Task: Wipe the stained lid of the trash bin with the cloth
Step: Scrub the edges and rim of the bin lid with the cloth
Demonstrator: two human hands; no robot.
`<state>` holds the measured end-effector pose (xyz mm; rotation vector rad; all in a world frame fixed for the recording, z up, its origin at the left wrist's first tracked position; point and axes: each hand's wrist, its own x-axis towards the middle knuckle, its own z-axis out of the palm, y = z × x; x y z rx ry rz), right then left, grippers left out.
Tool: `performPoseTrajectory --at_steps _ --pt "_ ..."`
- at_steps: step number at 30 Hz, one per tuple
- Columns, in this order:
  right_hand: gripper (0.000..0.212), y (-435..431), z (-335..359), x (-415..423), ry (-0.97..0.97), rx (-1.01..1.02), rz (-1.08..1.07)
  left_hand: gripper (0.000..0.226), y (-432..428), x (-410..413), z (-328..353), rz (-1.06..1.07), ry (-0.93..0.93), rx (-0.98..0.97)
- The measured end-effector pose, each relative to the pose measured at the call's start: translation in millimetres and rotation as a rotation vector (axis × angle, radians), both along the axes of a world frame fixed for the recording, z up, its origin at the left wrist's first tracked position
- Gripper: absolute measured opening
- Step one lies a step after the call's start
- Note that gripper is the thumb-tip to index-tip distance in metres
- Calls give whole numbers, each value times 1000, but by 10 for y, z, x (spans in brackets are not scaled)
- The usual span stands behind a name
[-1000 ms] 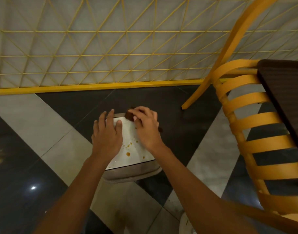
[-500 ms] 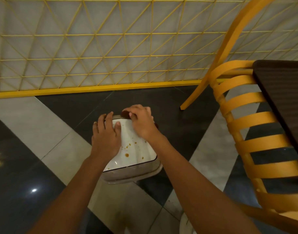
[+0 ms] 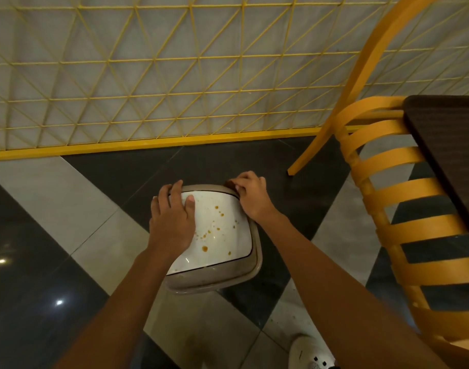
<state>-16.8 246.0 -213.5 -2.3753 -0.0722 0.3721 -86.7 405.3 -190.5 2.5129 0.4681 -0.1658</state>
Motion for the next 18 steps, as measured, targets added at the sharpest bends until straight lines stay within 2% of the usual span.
performPoseTrajectory --at_steps 3,10,14,18 --pt "32 -156 -63 -129 -12 -1 -43 49 1 -1 -18 -8 3 10" --pt "35 -34 -75 49 16 -34 15 48 4 13 11 -4 20 -4" --pt "35 -202 -145 -306 -81 6 -37 48 4 7 7 -5 8 3" --pt "36 -308 -188 -590 -87 25 -45 48 13 16 1 -14 11 8"
